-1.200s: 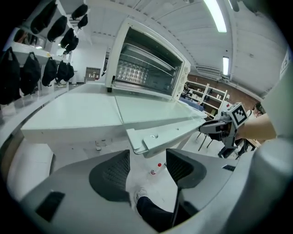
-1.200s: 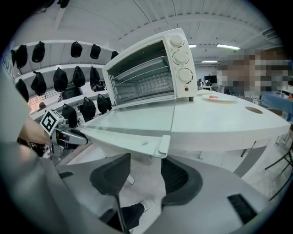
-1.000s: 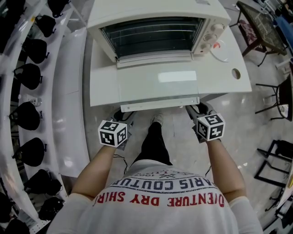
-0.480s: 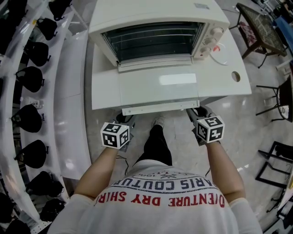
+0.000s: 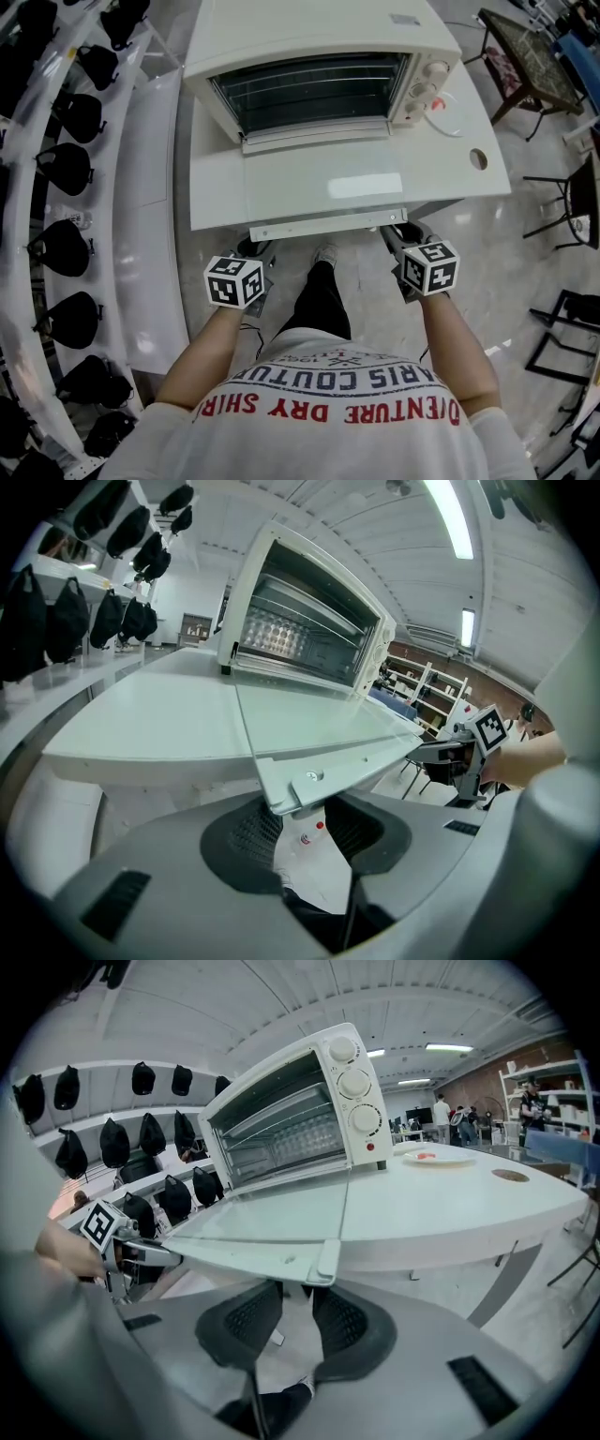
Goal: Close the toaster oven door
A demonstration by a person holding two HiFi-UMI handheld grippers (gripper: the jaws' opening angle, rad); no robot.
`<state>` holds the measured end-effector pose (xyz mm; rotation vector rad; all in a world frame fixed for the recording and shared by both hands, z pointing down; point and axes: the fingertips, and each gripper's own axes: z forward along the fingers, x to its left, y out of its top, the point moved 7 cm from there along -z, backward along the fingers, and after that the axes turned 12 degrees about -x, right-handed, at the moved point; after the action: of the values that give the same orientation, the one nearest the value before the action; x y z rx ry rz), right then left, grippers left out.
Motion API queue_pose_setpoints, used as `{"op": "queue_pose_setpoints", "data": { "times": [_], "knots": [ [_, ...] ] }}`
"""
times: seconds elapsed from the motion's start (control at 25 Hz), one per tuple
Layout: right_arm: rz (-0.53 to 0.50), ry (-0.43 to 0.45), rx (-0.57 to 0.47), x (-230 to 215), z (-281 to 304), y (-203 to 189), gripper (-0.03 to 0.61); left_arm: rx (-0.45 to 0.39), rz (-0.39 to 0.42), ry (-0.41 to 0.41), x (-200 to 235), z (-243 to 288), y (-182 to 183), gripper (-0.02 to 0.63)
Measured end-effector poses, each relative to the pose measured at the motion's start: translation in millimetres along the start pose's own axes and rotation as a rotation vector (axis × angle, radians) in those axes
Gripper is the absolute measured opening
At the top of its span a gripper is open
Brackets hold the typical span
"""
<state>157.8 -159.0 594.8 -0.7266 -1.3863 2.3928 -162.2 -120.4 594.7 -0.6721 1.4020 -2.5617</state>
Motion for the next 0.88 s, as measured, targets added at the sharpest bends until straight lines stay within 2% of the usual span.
{"op": "queue_pose_setpoints", "data": {
  "times": [0.6, 0.88],
  "knots": [
    [0.047, 0.006, -0.047, 9.9, -20.4, 22.7, 0.097, -0.031, -0.070, -0.023, -8.6, -20.9, 21.1, 0.158],
    [0.038, 0.009, -0.072, 17.5, -31.4, 38.3, 0.097, -0.058, -0.084, -0.028, -15.2, -33.4, 35.7, 0.158]
  ]
}}
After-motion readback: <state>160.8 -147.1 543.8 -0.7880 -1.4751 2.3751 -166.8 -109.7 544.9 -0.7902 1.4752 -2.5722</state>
